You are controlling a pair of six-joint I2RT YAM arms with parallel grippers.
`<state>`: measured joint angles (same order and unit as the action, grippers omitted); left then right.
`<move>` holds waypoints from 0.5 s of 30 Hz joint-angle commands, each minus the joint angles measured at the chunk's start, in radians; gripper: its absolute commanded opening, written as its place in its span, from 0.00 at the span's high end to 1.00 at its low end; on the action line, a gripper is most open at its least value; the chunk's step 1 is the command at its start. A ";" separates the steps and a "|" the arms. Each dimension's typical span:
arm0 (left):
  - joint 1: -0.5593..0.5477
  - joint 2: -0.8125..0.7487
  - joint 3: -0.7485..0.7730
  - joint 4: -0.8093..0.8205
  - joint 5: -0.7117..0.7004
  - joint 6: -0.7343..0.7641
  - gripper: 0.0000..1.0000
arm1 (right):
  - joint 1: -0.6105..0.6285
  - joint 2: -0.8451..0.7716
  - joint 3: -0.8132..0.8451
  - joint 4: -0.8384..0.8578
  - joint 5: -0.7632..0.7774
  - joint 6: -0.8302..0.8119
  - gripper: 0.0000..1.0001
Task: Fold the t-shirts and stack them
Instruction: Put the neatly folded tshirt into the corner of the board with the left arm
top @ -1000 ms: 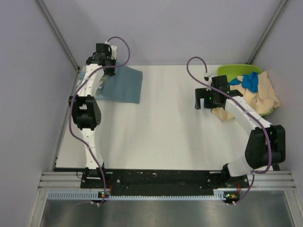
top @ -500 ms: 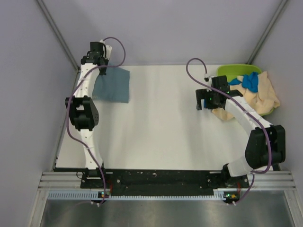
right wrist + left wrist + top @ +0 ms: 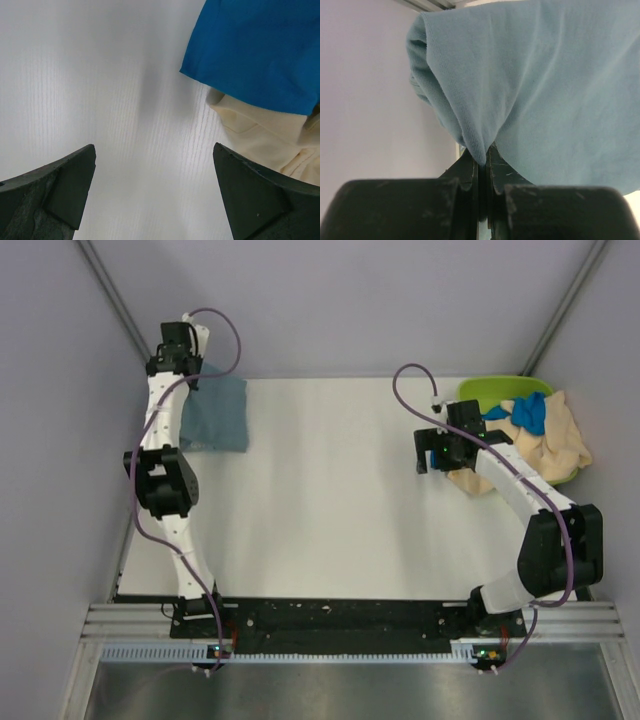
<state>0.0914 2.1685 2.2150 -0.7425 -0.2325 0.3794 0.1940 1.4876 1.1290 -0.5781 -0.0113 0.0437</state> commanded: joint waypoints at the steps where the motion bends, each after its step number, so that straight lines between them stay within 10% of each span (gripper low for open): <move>1: 0.033 0.007 0.101 0.124 -0.080 0.068 1.00 | -0.010 -0.020 0.055 -0.002 0.031 -0.016 0.01; 15: 0.087 0.171 0.127 0.258 -0.082 0.133 1.00 | -0.010 0.005 0.080 -0.017 0.033 -0.022 0.01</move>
<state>0.1696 2.3081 2.3112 -0.6163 -0.3046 0.4763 0.1940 1.4891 1.1484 -0.6006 0.0105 0.0341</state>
